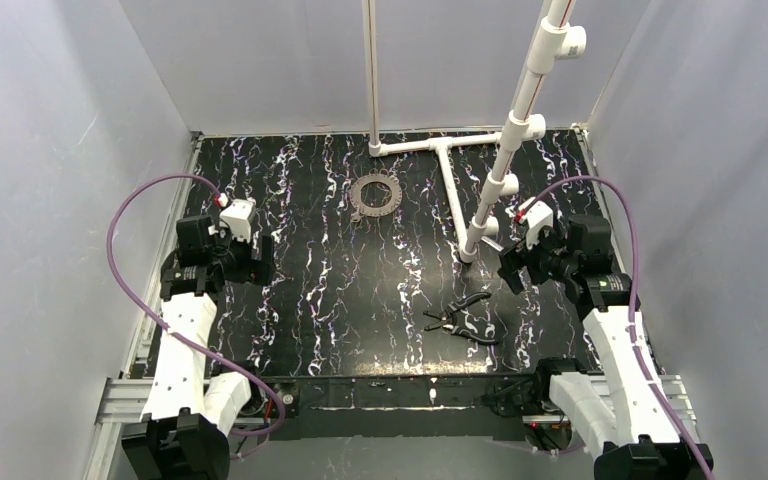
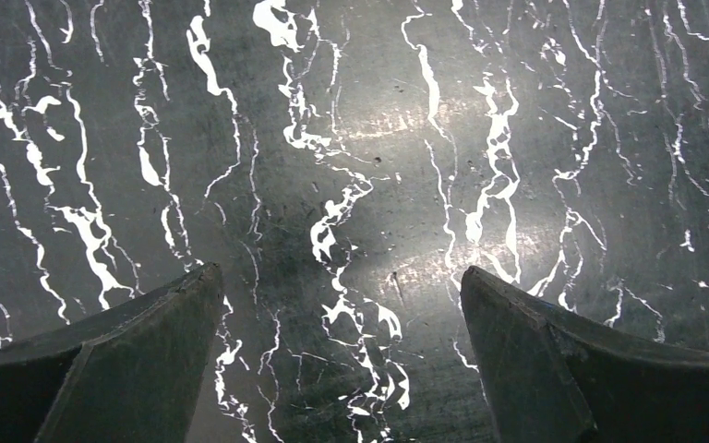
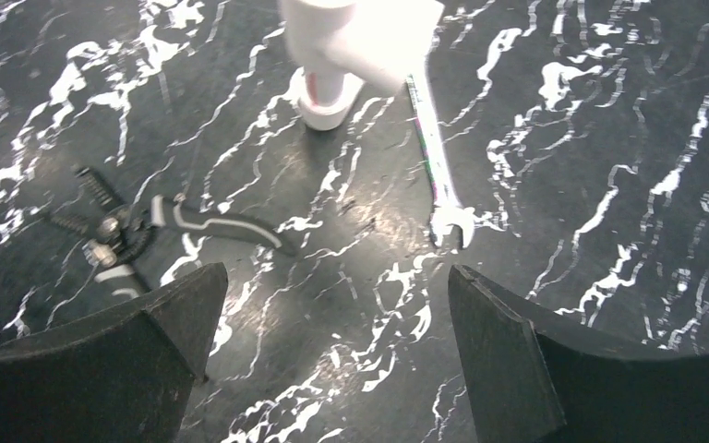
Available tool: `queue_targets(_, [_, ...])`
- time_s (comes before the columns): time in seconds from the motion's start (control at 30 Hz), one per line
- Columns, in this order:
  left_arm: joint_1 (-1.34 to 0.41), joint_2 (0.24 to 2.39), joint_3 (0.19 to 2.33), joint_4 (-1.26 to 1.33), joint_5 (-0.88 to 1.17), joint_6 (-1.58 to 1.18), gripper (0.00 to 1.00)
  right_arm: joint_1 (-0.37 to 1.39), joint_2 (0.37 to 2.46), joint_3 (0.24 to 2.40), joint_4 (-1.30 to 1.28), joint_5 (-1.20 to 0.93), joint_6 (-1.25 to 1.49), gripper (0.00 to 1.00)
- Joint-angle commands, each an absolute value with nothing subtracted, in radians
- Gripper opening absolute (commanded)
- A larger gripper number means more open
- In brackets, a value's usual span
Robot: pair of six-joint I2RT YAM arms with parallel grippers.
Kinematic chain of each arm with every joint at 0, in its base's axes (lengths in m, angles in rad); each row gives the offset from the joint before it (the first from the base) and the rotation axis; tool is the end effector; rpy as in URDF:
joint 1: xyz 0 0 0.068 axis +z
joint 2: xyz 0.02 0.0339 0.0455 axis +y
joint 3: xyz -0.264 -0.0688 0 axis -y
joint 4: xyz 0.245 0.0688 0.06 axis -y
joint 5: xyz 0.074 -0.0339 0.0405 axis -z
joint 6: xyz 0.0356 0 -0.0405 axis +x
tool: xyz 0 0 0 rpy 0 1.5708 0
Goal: Remove the keys from the keyring
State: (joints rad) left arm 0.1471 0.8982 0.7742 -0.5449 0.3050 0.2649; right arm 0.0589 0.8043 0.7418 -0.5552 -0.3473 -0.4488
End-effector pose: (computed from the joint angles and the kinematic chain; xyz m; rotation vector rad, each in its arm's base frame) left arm 0.1903 0.0174 0.2823 0.2929 2.1865 -0.1131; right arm 0.1718 0.0223 0.2860 -0.7257 2.0246 0.1544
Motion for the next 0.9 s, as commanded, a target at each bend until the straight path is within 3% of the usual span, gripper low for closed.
queue_targets(0.0, [0.143,0.934,0.837,-0.561,0.399,0.245,0.99,0.057,0.755,0.778,-0.634,-0.502,-0.508,0.98])
queue_targets(0.2, [0.093,1.14,0.985,-0.502,0.467,0.131,0.99,0.134,0.83,0.812,-0.714,-0.551,-0.584,0.99])
queue_targets(0.37, [0.021,1.309,1.117,-0.463,0.472,0.074,0.99,0.362,0.876,0.807,-0.674,-0.441,-0.54,0.98])
queue_targets(0.47, [-0.027,1.408,1.189,-0.43,0.482,0.045,0.99,0.413,0.918,0.807,-0.66,-0.428,-0.54,0.98])
queue_targets(0.7, [-0.201,1.659,1.42,-0.402,0.245,0.067,0.99,0.68,1.007,0.812,-0.614,-0.263,-0.514,0.98])
queue_targets(0.87, [-0.274,1.855,1.613,-0.402,0.132,0.071,0.99,0.7,1.039,0.849,-0.599,-0.27,-0.513,0.98])
